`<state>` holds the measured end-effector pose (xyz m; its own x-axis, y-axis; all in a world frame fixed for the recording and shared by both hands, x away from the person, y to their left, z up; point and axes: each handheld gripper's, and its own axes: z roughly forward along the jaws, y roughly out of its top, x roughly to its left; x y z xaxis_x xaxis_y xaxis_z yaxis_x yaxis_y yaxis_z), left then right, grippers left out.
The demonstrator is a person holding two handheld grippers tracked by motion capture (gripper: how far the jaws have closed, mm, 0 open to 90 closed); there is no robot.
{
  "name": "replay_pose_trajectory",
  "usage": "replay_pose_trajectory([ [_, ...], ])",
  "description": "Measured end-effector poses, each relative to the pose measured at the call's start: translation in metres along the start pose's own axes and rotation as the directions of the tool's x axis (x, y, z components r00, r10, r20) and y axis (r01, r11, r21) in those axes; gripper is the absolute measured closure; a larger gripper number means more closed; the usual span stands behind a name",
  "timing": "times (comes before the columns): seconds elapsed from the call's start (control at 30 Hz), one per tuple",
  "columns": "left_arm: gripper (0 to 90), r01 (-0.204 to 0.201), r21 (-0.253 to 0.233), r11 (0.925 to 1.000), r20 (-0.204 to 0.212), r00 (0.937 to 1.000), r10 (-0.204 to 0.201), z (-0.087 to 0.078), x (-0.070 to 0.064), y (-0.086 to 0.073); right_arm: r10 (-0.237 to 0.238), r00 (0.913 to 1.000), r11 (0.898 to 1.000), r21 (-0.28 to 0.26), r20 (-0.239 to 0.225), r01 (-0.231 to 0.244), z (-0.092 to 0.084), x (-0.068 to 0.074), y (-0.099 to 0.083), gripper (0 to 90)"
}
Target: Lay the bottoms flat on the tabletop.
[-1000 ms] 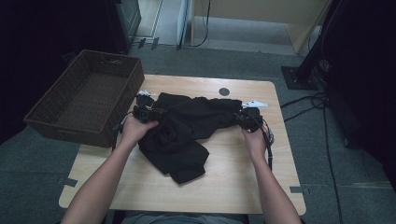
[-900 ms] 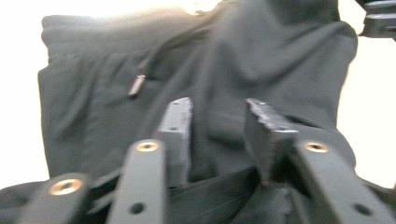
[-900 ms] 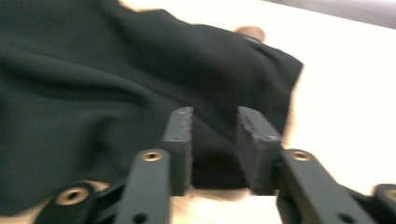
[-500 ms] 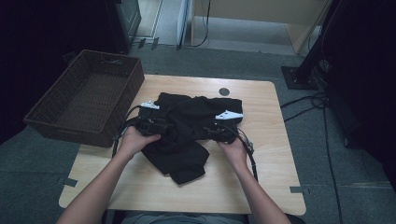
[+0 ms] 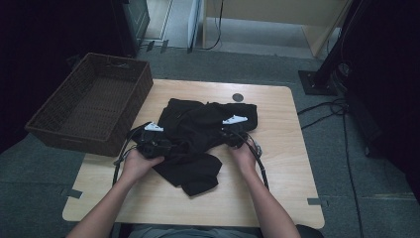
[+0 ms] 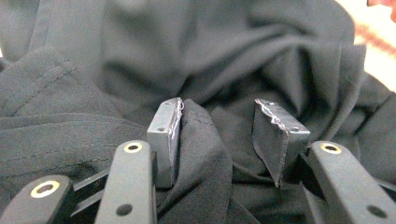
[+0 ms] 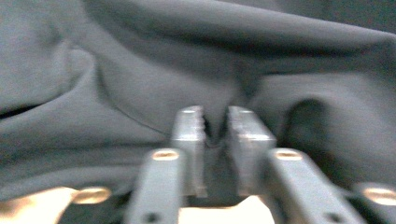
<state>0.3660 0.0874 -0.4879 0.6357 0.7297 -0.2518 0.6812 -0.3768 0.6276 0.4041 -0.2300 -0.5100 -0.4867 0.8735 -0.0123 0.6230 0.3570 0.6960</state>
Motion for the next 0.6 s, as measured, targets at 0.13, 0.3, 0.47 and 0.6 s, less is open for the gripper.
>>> replay_pose_trajectory([
  [0.13,53.0,0.013,0.015,0.9998,-0.003,0.9999,-0.013,-0.003,0.001,-0.011,0.005,0.9981,1.000,0.009,0.061,-0.006,0.001,-0.015,0.001,86.4],
  [0.3,52.9,0.020,0.037,0.9991,0.025,0.9995,-0.021,-0.008,-0.005,-0.024,0.109,0.9856,0.994,-0.011,0.129,-0.108,0.001,-0.046,-0.001,82.7],
  [0.47,51.8,0.014,0.027,0.9995,0.072,0.9973,-0.016,-0.019,-0.013,-0.024,0.168,0.9841,0.986,-0.021,0.057,-0.167,-0.010,-0.047,-0.002,65.0],
  [0.6,51.8,0.001,-0.028,0.9996,0.077,0.9970,0.001,-0.033,-0.018,-0.010,0.127,0.9916,0.989,-0.075,0.022,-0.125,-0.034,-0.030,0.002,62.6],
])
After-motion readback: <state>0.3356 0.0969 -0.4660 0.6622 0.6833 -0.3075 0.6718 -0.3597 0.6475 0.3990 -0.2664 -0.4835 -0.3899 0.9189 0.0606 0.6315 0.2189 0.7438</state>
